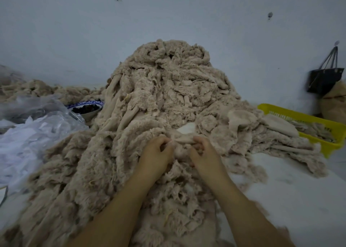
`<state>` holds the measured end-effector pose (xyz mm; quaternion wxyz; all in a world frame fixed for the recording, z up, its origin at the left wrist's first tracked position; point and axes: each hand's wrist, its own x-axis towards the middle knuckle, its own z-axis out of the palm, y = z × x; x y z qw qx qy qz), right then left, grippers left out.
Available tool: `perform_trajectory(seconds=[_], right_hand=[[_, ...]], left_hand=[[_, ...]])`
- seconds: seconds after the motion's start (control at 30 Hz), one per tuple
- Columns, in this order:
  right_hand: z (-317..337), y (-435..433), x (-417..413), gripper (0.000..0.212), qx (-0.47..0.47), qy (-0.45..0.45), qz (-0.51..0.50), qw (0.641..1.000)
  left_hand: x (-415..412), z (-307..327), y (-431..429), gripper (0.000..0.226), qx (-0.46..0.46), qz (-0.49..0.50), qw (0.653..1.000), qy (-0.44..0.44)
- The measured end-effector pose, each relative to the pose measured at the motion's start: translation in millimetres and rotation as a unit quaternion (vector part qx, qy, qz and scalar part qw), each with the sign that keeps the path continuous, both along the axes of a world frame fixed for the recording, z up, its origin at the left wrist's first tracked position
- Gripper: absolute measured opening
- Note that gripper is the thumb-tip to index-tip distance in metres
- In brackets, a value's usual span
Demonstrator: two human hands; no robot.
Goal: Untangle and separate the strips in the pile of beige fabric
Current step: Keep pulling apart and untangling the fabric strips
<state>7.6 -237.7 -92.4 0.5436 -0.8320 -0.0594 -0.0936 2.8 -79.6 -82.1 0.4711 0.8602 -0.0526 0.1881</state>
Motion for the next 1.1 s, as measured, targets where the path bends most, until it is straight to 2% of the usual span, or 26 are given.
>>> perform_trajectory(seconds=[0.03, 0.07, 0.13, 0.2, 0.27, 0.33, 0.4, 0.53, 0.6, 0.67, 0.73, 0.83, 0.9, 1.0, 1.1], right_hand=[[-3, 1, 0, 0.04, -0.042, 0.002, 0.017, 0.999], [-4, 2, -1, 0.035, -0.086, -0.005, 0.025, 0.996], [-1, 3, -3, 0.007, -0.114, -0.033, 0.008, 0.993], [5, 2, -7, 0.013, -0.043, -0.057, -0.016, 0.997], [14, 0, -12, 0.027, 0.074, -0.093, -0.024, 0.993], [21, 3, -17, 0.039, 0.12, -0.131, -0.012, 0.984], [23, 7, -20, 0.04, 0.146, -0.153, 0.009, 0.977], [21, 12, -23, 0.028, 0.147, -0.156, 0.068, 0.974], [19, 14, -24, 0.025, 0.111, -0.155, 0.074, 0.979], [20, 14, -24, 0.024, 0.063, -0.164, 0.051, 0.983], [19, 13, -23, 0.025, 0.013, -0.184, 0.051, 0.981], [17, 14, -24, 0.03, -0.038, -0.158, 0.094, 0.982], [15, 14, -24, 0.027, -0.03, -0.115, 0.111, 0.987], [16, 13, -23, 0.022, -0.029, -0.059, 0.097, 0.993], [14, 10, -20, 0.032, -0.079, -0.014, 0.034, 0.996]], left_hand=[[-1, 2, 2, 0.018, -0.053, 0.01, 0.998, -0.023], [-3, 5, 4, 0.02, -0.103, 0.016, 0.994, -0.039], [-5, 9, 6, 0.025, -0.187, 0.022, 0.981, -0.05], [-2, 10, 7, 0.028, -0.212, 0.03, 0.977, -0.023], [-3, 10, 3, 0.038, -0.187, 0.034, 0.981, 0.038], [-3, 10, 1, 0.052, -0.158, 0.018, 0.983, 0.092], [-6, 10, 1, 0.058, -0.144, -0.017, 0.982, 0.121], [-3, 11, 5, 0.067, -0.202, -0.107, 0.951, 0.208], [-2, 11, 4, 0.057, -0.28, -0.102, 0.934, 0.197], [-2, 13, 3, 0.044, -0.393, -0.089, 0.899, 0.173], [-1, 18, 4, 0.035, -0.49, -0.116, 0.851, 0.149], [0, 24, 13, 0.038, -0.643, -0.158, 0.743, 0.102], [1, 24, 18, 0.041, -0.695, -0.167, 0.693, 0.09], [2, 24, 19, 0.04, -0.712, -0.182, 0.67, 0.102], [3, 25, 22, 0.034, -0.736, -0.195, 0.642, 0.091]])
